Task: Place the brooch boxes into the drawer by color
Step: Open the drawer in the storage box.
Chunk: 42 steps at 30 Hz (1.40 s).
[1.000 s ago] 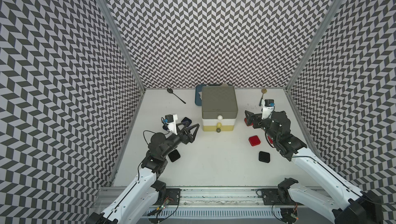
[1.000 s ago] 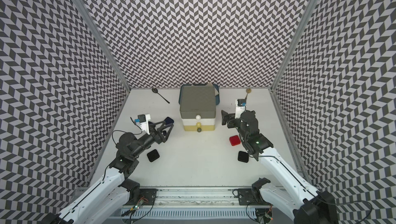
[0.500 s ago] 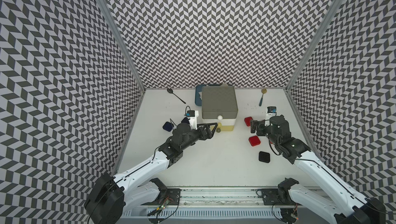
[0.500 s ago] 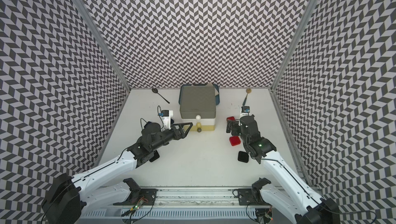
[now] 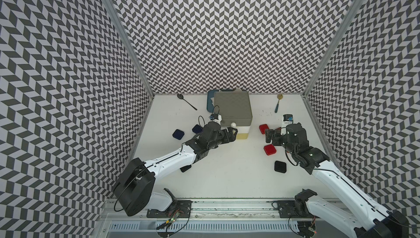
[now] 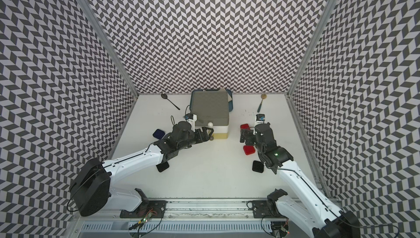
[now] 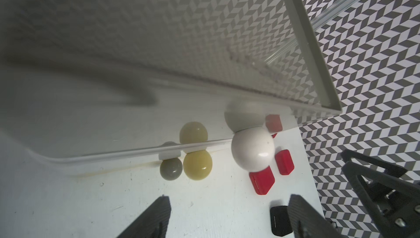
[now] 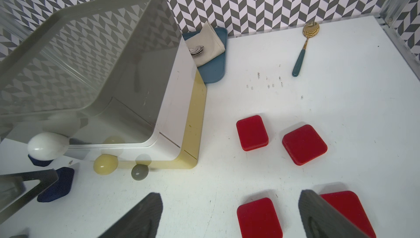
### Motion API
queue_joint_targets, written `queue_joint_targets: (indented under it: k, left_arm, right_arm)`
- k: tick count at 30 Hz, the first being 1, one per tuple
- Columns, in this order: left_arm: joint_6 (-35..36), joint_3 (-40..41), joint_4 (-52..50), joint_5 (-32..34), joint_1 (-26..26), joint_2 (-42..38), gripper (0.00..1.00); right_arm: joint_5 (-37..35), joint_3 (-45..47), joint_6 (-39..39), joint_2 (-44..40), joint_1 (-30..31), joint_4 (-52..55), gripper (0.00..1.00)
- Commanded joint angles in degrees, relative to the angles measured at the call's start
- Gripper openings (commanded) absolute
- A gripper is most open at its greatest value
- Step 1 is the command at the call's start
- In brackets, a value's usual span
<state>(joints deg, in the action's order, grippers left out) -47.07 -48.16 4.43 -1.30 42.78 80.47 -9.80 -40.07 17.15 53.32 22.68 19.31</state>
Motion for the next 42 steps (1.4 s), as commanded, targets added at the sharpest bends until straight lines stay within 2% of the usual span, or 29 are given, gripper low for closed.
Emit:
queue_joint_targets:
  k: [1, 13, 21, 33, 38, 42]
  left_arm:
    - [-0.64, -3.42, -1.87, 0.62, 0.46, 0.6, 0.86]
    - [-1.75, -7.75, -3.94, 3.29, 0.41, 4.8, 0.83]
    - [-2.36, -9.73, -4.11, 4.33, 0.43, 6.26, 0.71]
    - [-3.39, -11.45, -5.09, 5.52, 0.37, 7.48, 0.64]
    - [-3.82, -12.27, -5.4, 5.7, 0.37, 8.04, 0.56]
    - [-3.74, -12.65, -5.64, 5.64, 0.37, 8.32, 0.55]
  right_arm:
    - [1.53, 1.19, 0.71, -2.02, -0.27, -1.7, 0.95]
    - [4.15, 2.92, 1.66, -2.25, -0.29, -2.43, 0.95]
    - [4.7, 3.08, 1.63, -2.18, -0.29, -2.78, 0.95]
    - [5.6, 3.25, 1.5, -1.99, -0.28, -3.16, 0.96]
    - [5.8, 3.29, 1.51, -2.07, -0.31, -2.97, 0.95]
    - [5.76, 3.25, 1.49, -2.23, -0.26, -2.91, 0.96]
